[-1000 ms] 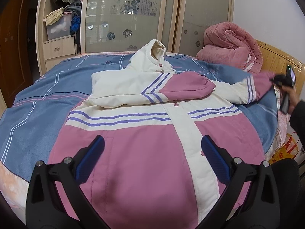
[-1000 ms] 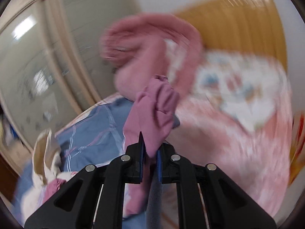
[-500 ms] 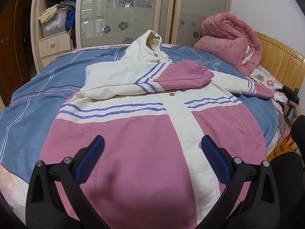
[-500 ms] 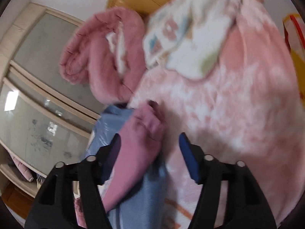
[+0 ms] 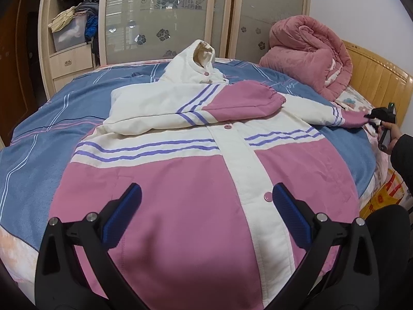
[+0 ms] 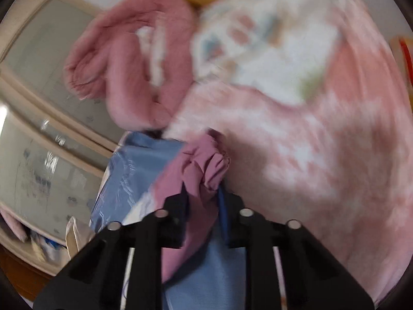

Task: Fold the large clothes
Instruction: 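Lay the held sleeve across the jacket chest with the right tool, release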

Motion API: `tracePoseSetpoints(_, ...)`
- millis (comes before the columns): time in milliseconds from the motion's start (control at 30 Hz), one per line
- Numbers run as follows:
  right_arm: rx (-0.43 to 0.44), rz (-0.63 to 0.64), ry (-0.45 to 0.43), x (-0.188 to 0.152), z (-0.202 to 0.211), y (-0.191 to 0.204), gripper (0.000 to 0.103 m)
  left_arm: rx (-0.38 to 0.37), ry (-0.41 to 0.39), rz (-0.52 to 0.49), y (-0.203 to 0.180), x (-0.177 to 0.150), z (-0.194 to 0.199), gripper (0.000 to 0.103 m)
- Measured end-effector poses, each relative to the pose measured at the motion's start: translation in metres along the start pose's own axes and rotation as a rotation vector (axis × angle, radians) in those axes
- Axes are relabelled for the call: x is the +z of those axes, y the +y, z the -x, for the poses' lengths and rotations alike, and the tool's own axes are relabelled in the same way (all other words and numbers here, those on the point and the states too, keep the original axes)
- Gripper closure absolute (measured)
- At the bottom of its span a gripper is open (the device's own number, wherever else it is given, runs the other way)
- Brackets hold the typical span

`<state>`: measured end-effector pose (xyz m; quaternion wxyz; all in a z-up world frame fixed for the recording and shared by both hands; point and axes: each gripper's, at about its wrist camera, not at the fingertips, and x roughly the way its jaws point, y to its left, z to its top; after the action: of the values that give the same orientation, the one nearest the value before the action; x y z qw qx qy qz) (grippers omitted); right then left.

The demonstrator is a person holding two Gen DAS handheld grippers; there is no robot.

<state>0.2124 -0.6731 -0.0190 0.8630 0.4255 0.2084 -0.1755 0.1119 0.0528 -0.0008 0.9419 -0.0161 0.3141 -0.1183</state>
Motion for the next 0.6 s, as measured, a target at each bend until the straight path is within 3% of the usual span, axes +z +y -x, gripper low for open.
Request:
tracePoseSetpoints(167, 0.063, 0.257, -0.061, -0.008, 0.032, 0.11, 0.088, -0.007, -0.021, 0.012, 0.002, 0.003, 0.006, 0.002)
tracePoseSetpoints(300, 0.181, 0.533, -0.128, -0.058, 0.067, 0.229, 0.088, -0.01, -0.043, 0.016, 0.003, 0.006, 0.012, 0.002)
tracePoseSetpoints(400, 0.268, 0.737, -0.129, -0.126, 0.085, 0.31, 0.088, -0.009, -0.058, 0.035, 0.008, 0.009, 0.016, 0.002)
tracePoseSetpoints(433, 0.304, 0.82, -0.099, -0.163, 0.084, 0.339, 0.088, -0.009, -0.061, 0.039, 0.01, 0.009, 0.018, 0.002)
tracePoseSetpoints(600, 0.352, 1.065, 0.055, -0.314, 0.047, 0.394, 0.088, 0.01, -0.078, 0.061, 0.021, 0.01, 0.022, 0.002)
